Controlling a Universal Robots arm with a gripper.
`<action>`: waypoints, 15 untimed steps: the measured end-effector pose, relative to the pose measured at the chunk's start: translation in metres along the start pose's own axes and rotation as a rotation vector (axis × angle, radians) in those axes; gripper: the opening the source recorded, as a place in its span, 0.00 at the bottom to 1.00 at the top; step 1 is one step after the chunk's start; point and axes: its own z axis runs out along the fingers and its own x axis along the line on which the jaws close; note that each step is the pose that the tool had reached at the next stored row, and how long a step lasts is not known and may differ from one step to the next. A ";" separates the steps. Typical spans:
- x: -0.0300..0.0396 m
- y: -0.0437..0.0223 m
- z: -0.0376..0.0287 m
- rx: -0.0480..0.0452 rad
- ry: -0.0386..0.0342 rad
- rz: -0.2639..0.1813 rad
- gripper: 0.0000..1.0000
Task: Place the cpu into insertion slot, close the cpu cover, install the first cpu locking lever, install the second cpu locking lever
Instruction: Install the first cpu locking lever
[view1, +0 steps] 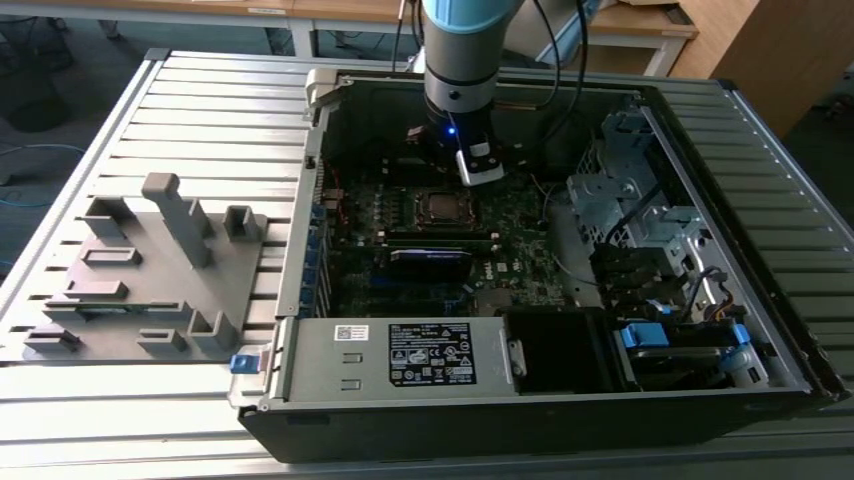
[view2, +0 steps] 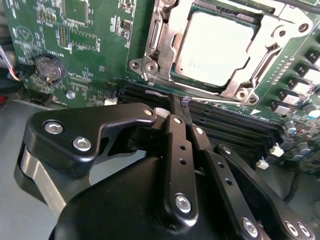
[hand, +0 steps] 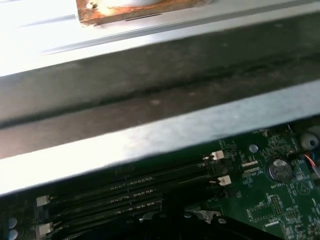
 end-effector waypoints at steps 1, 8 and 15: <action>0.0001 0.0002 0.0001 0.0003 -0.0015 0.006 0.10; 0.0005 0.0012 0.0003 0.0007 -0.0034 0.014 0.10; 0.0029 0.0004 0.0006 0.0005 -0.0060 0.017 0.10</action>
